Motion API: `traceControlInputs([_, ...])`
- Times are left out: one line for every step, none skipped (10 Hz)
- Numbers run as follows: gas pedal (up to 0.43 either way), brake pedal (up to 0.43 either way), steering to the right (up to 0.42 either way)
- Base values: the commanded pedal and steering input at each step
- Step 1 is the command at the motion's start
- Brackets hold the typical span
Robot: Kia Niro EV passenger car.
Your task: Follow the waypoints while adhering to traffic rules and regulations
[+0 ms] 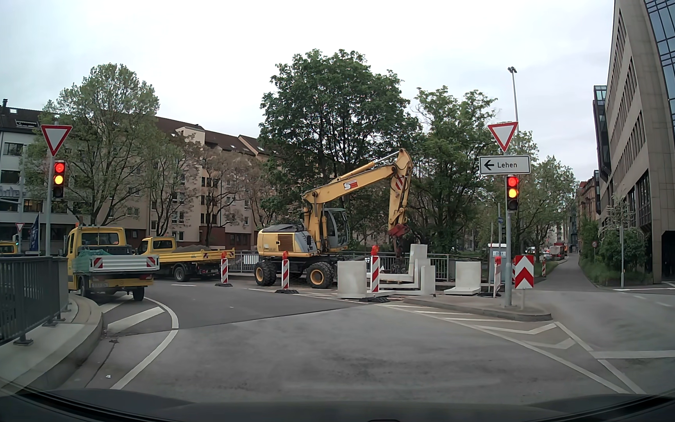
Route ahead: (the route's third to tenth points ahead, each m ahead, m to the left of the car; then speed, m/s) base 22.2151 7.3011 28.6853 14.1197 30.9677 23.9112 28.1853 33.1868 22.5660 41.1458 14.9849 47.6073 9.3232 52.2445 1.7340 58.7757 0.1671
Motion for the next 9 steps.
traceControlInputs([0.268,0.0,-0.034])
traceControlInputs([0.319,0.0,-0.031])
traceControlInputs([0.35,0.0,-0.026])
traceControlInputs([0.37,0.0,-0.021])
traceControlInputs([0.378,0.0,-0.018])
traceControlInputs([0.39,0.0,-0.012])
traceControlInputs([0.398,0.0,-0.008])
traceControlInputs([0.398,0.0,-0.004])
traceControlInputs([0.398,0.0,-0.003])
